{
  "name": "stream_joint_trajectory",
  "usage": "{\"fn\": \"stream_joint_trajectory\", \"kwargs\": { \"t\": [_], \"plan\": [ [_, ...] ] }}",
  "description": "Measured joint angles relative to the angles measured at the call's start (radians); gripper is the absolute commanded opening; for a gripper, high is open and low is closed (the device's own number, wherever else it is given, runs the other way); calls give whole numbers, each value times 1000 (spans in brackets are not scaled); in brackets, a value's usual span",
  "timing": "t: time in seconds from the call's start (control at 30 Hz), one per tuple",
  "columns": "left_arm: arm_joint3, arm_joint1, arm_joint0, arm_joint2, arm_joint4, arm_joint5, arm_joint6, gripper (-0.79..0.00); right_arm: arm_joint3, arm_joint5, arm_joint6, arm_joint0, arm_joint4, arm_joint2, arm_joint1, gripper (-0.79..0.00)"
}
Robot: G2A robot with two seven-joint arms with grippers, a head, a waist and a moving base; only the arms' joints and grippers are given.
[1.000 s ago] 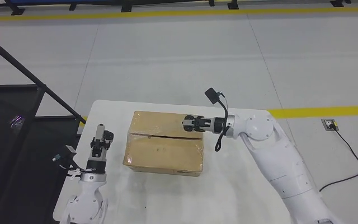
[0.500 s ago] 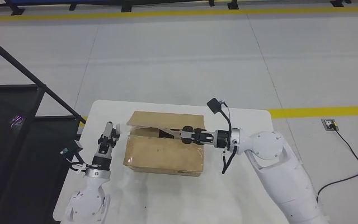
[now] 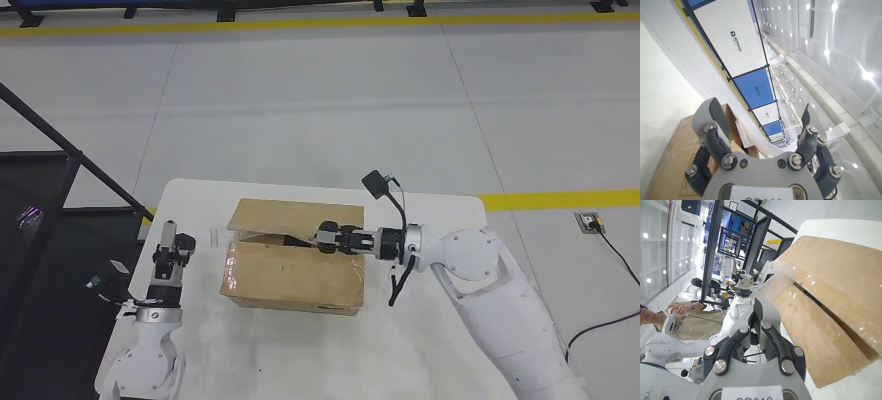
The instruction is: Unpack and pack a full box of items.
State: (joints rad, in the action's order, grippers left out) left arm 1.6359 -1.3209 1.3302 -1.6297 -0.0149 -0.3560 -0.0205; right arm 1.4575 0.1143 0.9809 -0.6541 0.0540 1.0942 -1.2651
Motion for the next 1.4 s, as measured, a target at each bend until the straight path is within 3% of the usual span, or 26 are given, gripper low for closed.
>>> {"fn": "stream_joint_trajectory", "kwargs": {
  "t": [0.27, 0.37, 0.4, 0.43, 0.5, 0.53, 0.57, 0.87, 0.97, 1.0, 1.07, 1.2, 1.37, 1.4],
  "plan": [
    [-4, 10, 9, -23, -4, 3, 119, 0, -35, 7, -18, 33, 26, -4, -3, -785],
    [-3, 11, 8, -10, -29, 7, 130, -49, -56, 16, -14, 43, 40, -7, -4, -785],
    [-2, 11, 8, -4, -41, 9, 129, -95, -63, 19, -13, 46, 43, -7, -4, -785],
    [-1, 11, 8, 2, -57, 9, 126, -194, -69, 21, -12, 49, 46, -9, -5, -785],
    [-1, 10, 7, 17, -103, 6, 108, -240, -82, 27, -9, 55, 52, -11, -5, -785],
    [-3, 9, 7, 24, -122, 5, 98, -406, -87, 30, -8, 57, 54, -11, -5, -785],
    [-5, 9, 5, 33, -142, 7, 90, -425, -93, 33, -6, 59, 56, -11, -5, -785],
    [-25, 8, -21, 70, -250, 51, 68, -416, -103, 46, 1, 60, 66, -7, -1, -785],
    [-36, 8, -28, 77, -283, 66, 59, -391, -101, 48, 3, 58, 67, -5, 0, -785],
    [-39, 8, -29, 79, -290, 69, 57, -336, -100, 49, 4, 58, 67, -5, 1, -785],
    [-45, 8, -31, 81, -300, 73, 52, -348, -98, 49, 5, 58, 66, -5, 1, -785],
    [-49, 9, -30, 80, -308, 72, 43, -409, -96, 44, 7, 60, 67, -8, 2, -785],
    [-49, 8, -28, 78, -309, 79, 24, -588, -99, 43, 9, 66, 70, -14, 2, -785],
    [-49, 8, -29, 78, -310, 81, 21, -594, -100, 43, 9, 67, 70, -15, 2, -785]
  ]
}}
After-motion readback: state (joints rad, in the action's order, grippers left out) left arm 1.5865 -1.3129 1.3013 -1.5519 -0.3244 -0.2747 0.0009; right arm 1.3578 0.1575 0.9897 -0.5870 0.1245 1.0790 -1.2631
